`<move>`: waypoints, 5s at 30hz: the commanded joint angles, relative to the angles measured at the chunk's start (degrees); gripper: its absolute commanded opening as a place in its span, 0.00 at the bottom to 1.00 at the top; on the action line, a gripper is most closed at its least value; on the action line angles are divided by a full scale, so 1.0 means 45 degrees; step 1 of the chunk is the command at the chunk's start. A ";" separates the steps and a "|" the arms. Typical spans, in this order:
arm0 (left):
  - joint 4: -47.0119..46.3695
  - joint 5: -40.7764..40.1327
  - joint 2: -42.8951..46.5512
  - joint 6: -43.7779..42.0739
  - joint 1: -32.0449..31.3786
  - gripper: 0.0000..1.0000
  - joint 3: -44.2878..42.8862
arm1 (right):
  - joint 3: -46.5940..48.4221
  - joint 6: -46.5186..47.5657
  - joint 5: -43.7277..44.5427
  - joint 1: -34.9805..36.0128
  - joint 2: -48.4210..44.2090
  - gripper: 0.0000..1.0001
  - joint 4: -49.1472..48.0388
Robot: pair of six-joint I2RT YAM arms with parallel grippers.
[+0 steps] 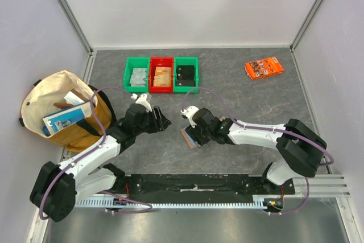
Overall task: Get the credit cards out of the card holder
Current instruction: Remove the credit card from the card holder.
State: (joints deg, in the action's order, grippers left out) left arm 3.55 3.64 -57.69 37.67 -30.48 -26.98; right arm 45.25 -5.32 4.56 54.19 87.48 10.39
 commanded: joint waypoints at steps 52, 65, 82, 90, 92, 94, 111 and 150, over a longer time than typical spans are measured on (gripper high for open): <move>-0.3738 0.2063 -0.6554 0.2371 -0.1840 0.63 -0.2715 | -0.2986 -0.5750 -0.8024 -0.4582 0.0384 0.00 -0.7328; -0.4733 0.3428 -0.7237 0.3268 -0.1859 0.57 -0.2735 | -0.3045 -0.5849 -0.8181 -0.4621 0.0501 0.00 -0.7524; -0.5749 0.4796 -0.8447 0.4070 -0.2582 0.54 -0.3924 | -0.2810 -0.3642 -0.1992 -0.4641 -0.4828 0.54 -0.3248; -0.6199 0.4719 -1.0692 0.4304 -0.2914 0.54 -0.5272 | -0.3396 -0.3953 -0.1657 -0.4621 -0.6373 0.52 -0.3422; -0.6277 0.4815 -1.1259 0.4460 -0.2914 0.53 -0.5487 | -0.3532 -0.4071 -0.1793 -0.4621 -0.6433 0.52 -0.3559; -0.6433 0.4933 -1.1709 0.4577 -0.2914 0.52 -0.5644 | -0.3611 -0.4168 -0.1930 -0.4641 -0.6452 0.51 -0.3734; -0.4913 0.2983 -0.8549 0.2724 -0.2446 0.52 -0.5411 | -0.3846 -0.5125 -0.3863 -0.4621 -0.5438 0.47 -0.5005; -0.1785 0.1281 -0.7765 0.1160 -0.2387 0.12 -0.2305 | -0.3337 -0.6629 -0.6852 -0.4933 0.0597 0.34 -0.8480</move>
State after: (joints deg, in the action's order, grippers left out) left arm -5.72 9.21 -90.43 44.86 -41.32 -38.72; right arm 29.61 -33.74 -24.14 32.95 87.55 -22.92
